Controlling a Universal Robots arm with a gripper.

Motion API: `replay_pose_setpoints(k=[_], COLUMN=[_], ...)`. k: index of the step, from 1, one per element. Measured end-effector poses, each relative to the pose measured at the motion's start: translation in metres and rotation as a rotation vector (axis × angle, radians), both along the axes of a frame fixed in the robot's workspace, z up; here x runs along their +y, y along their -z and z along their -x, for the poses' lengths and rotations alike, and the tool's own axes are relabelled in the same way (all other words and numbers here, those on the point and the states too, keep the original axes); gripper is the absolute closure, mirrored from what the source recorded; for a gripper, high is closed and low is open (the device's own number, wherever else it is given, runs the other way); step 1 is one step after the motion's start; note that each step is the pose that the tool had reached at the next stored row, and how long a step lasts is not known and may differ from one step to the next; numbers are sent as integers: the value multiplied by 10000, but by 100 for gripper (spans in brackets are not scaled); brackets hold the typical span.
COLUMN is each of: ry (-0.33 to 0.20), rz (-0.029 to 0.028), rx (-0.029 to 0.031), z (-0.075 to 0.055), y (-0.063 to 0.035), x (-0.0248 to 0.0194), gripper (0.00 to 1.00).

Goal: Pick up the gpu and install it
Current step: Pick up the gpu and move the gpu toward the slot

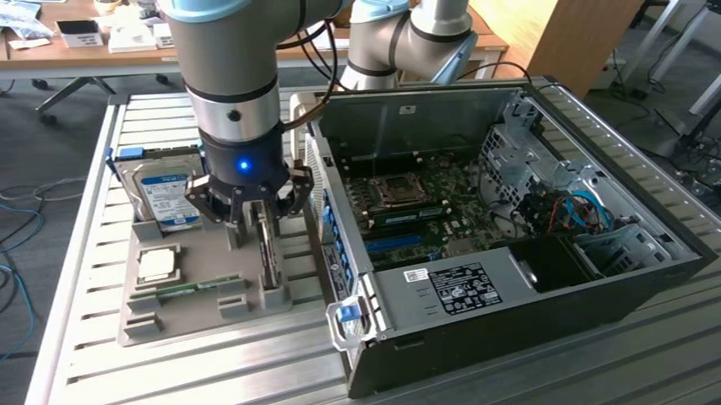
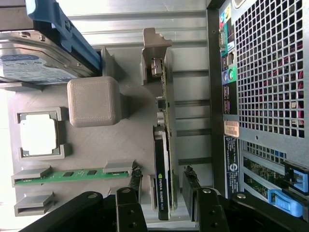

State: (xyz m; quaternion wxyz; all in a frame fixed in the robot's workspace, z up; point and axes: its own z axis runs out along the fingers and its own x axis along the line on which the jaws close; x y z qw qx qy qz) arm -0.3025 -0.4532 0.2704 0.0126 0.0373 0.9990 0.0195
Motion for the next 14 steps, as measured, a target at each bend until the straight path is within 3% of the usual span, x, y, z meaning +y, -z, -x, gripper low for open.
replay_pose_setpoints(k=[14], ry=[1], rz=[-1], rx=[-1], z=[0], y=[60], x=[0], gripper=[53])
